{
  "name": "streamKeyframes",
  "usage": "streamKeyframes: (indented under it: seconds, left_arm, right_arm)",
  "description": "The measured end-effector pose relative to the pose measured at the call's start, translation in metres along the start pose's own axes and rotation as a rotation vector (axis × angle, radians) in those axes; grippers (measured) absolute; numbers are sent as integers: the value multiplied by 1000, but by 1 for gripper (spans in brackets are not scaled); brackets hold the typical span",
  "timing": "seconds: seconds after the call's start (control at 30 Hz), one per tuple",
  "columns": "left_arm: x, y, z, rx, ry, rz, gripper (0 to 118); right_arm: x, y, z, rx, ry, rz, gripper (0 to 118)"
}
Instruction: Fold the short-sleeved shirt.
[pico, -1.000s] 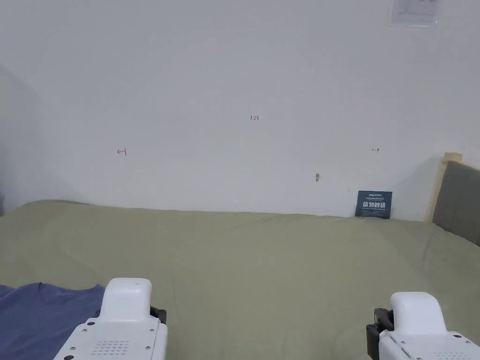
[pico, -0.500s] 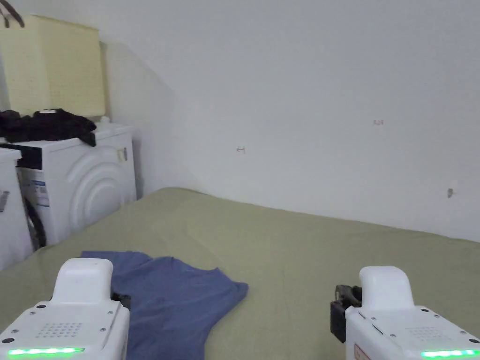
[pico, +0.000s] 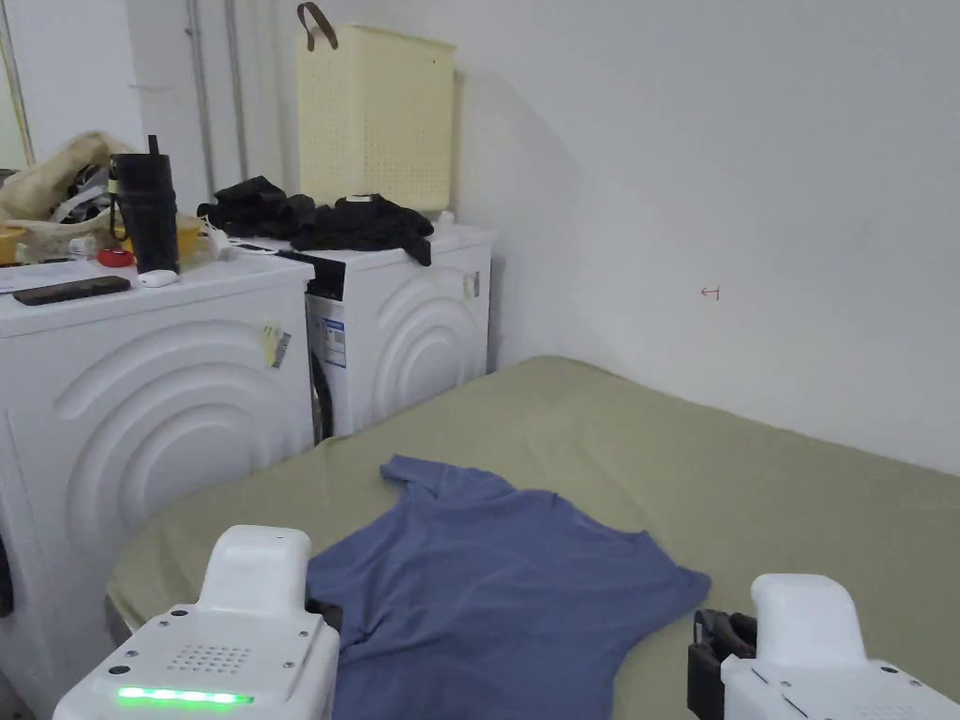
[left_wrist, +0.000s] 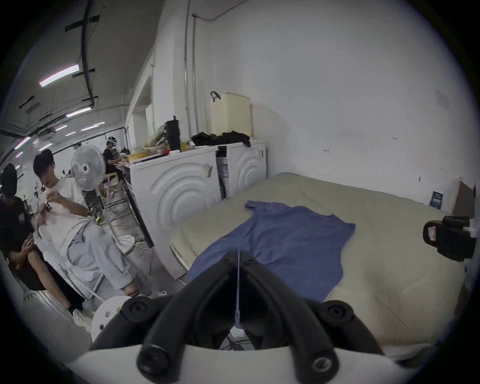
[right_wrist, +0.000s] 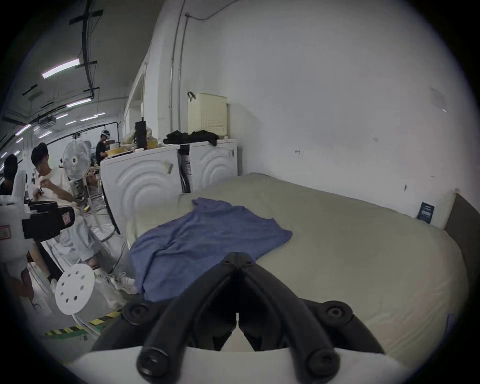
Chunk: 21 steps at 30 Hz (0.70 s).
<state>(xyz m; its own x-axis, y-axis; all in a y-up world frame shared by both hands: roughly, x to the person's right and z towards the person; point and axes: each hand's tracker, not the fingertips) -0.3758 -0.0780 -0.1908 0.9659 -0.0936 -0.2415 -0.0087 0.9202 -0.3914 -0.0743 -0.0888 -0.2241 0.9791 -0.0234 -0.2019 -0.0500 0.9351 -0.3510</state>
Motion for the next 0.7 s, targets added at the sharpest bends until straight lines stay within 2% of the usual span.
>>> streamKeyframes:
  seconds: [0.2,0.23,0.37,0.4,0.57,0.7]
  left_arm:
    - [47,14,-55,-94,-153,-92,1]
    - [58,18,-70,-121,-207,-108,1]
    - [101,49,-164,-286,-478,-10,1]
    - [114,57,-187,-339,-491,-34,1]
    - [189,107,-301,-547,-492,-333,1]
    - [242,110,-380,-848,-636,-309,1]
  right_arm:
    - [43,-8,-7,-32,-108,-34,2]
    - [51,-10,-9,-36,-125,-41,2]
    - [83,-18,-24,-63,-166,-104,2]
    - [90,-20,-30,-74,-173,-116,2]
    - [121,-34,-60,-130,-205,-151,2]
    - [143,-49,-78,-175,-241,-149,2]
